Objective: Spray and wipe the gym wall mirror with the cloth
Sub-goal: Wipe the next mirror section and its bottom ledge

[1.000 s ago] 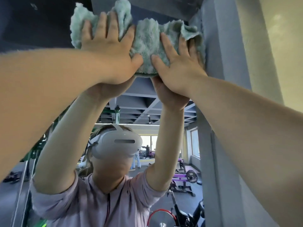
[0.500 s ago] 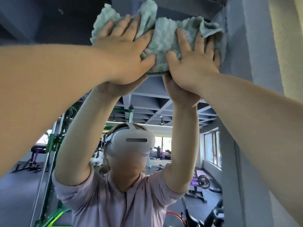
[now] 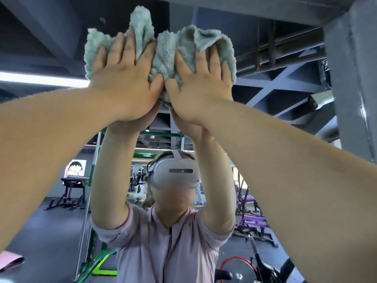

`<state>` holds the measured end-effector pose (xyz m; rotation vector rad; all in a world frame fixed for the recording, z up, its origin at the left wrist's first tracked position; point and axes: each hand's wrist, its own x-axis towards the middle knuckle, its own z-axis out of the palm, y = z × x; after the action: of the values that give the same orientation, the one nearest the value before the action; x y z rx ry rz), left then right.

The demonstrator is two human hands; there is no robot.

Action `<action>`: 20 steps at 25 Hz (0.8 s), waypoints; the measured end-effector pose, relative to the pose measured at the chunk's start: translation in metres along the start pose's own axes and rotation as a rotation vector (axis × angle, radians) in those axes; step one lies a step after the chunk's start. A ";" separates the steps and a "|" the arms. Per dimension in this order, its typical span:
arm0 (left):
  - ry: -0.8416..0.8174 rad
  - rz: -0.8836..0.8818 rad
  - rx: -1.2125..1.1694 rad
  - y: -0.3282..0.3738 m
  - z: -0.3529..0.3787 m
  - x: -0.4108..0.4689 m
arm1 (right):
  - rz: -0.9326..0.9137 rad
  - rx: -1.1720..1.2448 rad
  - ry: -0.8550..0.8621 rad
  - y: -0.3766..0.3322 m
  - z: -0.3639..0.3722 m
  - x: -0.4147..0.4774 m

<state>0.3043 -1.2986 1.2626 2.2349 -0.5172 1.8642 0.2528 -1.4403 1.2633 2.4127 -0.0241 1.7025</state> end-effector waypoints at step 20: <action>-0.083 0.210 -0.036 0.234 0.021 0.003 | 0.201 -0.011 -0.080 0.239 -0.026 -0.095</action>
<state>0.2356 -1.5220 1.2433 2.3211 -0.8218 1.8441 0.1673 -1.6798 1.2167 2.5429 -0.2964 1.6779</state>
